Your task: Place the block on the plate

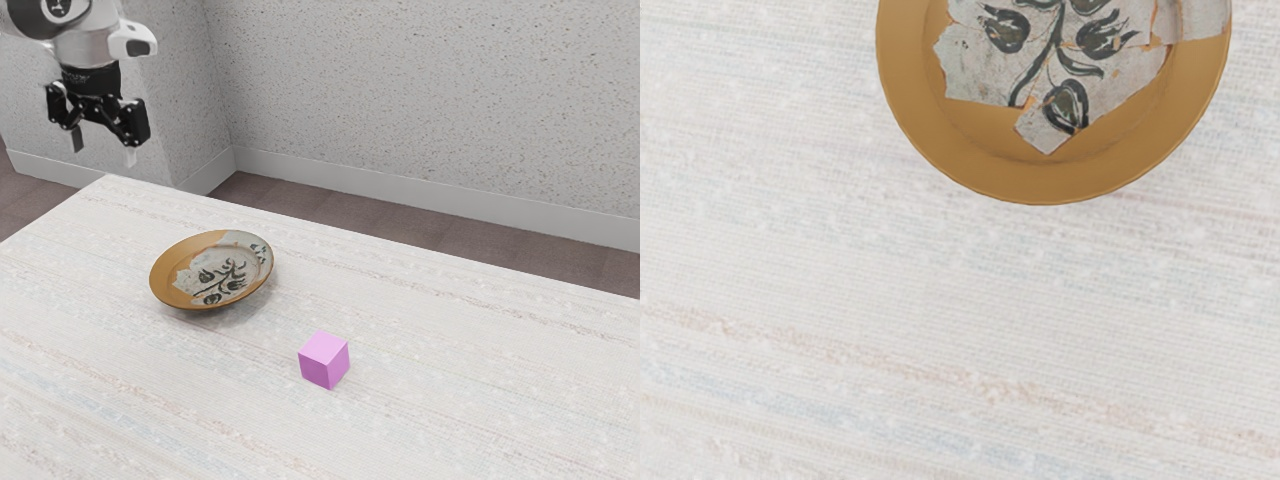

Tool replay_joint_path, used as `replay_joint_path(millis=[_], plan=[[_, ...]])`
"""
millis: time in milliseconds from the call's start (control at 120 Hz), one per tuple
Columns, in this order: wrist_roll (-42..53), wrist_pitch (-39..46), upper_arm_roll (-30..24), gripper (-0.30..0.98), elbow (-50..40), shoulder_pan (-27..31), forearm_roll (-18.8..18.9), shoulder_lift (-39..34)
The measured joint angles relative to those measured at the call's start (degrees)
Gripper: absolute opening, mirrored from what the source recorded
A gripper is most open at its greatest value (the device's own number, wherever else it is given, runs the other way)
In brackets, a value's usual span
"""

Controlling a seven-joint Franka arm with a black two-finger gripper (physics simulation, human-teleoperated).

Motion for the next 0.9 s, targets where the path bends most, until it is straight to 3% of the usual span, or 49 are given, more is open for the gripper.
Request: replay_joint_path(millis=[242, 508, 767, 900], plan=[[-1.7, -0.1, -1.6, 0.69, -0.5, 0.4, -0.3, 1.9], [-3.4, 10.8, -8.3, 0.69, -13.9, 0.5, -9.1, 5.8], [-6.0, 24.4, -13.2, 0.69, -20.5, -6.3, -16.0, 10.8], [-7.9, 30.6, -14.1, 0.69, -23.0, -6.6, -18.4, 13.1]])
